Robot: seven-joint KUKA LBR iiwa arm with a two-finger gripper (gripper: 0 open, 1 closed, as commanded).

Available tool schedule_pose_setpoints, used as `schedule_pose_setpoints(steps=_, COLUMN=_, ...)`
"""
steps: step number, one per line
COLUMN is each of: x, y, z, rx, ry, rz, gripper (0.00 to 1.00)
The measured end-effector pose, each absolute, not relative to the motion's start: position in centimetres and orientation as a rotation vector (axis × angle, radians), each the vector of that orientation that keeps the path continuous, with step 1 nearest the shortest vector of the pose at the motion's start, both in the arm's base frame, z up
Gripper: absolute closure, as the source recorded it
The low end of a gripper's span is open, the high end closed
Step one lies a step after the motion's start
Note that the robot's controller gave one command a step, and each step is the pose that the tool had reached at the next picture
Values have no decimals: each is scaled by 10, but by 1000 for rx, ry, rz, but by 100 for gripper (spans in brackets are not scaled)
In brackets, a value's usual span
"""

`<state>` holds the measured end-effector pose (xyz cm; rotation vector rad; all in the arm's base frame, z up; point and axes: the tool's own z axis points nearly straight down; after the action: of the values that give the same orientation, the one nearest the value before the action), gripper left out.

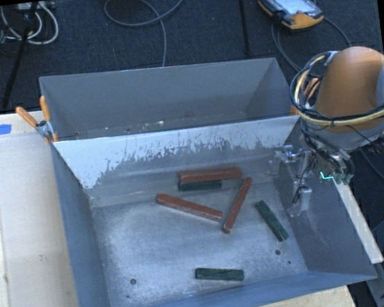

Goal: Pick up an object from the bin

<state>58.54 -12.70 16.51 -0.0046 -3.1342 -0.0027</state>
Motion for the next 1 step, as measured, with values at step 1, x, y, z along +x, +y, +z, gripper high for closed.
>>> schedule_pose_setpoints(steps=1, x=587, y=-127, z=169, rx=-1, ry=-3142, rz=0, gripper=0)
